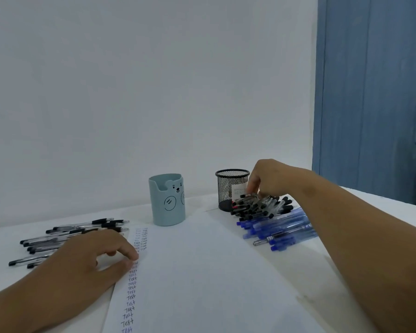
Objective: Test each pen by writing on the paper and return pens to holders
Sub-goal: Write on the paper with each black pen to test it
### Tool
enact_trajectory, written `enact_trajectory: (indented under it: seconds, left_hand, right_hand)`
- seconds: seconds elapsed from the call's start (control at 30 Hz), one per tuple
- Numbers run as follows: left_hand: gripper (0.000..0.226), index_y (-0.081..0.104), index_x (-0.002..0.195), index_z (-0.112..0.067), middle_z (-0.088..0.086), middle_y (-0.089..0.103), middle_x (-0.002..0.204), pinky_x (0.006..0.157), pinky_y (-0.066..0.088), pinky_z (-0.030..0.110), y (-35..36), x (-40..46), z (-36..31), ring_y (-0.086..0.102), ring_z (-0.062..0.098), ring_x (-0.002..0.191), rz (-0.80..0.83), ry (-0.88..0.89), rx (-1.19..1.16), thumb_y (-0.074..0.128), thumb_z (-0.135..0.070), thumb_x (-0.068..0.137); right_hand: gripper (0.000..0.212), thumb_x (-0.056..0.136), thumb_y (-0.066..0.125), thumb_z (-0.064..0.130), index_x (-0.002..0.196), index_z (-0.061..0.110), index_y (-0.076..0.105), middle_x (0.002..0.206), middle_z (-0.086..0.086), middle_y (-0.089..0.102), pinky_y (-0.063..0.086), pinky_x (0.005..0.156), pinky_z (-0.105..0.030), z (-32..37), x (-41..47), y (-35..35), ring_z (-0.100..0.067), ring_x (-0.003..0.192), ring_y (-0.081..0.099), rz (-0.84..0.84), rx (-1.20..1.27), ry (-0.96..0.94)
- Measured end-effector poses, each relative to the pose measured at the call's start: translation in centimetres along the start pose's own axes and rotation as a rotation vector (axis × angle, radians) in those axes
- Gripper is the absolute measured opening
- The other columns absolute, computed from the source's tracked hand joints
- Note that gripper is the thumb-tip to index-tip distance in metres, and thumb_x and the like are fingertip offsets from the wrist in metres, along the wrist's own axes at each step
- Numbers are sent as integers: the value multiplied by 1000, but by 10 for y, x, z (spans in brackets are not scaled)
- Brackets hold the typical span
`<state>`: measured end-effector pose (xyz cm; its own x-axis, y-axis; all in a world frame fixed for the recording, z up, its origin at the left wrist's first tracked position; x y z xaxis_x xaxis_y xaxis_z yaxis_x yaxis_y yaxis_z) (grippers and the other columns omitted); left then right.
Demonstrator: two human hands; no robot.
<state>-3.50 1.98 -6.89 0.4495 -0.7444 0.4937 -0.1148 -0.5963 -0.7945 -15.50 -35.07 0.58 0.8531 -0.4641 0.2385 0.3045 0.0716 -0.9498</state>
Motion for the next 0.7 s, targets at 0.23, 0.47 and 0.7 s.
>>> enact_trajectory:
  seconds: [0.23, 0.47, 0.7]
  left_hand:
    - [38, 68, 91, -57, -30, 68, 99, 71, 41, 8, -1, 0, -3, 57, -7, 100, 6, -7, -24, 75, -20, 86]
    - [29, 70, 92, -52, -32, 66, 103, 86, 43, 14, -12, 3, 10, 57, -9, 102, -15, -30, 58, 73, -23, 88]
    - [11, 66, 90, -54, -30, 62, 101, 95, 47, 33, -37, 2, 41, 52, -1, 105, 0, -139, 233, 70, -50, 80]
  right_hand:
    - [25, 83, 72, -2, 101, 13, 79, 97, -1, 77, 59, 80, -29, 37, -14, -17, -12, 82, 70, -34, -115, -66]
    - [13, 89, 70, 34, 94, 23, 75, 89, 10, 71, 56, 78, -30, 140, -50, -3, -8, 82, 65, -97, -13, -375]
    - [30, 95, 57, 52, 112, 29, 68, 113, 13, 66, 50, 89, -33, 194, -54, 78, -6, 96, 53, -70, 88, -602]
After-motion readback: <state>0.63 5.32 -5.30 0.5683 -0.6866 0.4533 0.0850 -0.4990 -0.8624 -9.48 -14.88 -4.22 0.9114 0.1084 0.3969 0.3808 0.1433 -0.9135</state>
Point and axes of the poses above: each hand's wrist, its own x-axis towards the middle knuckle, its own y-axis out of the palm, z = x × y, the point moved 4 cm from there along x, towards the middle knuckle
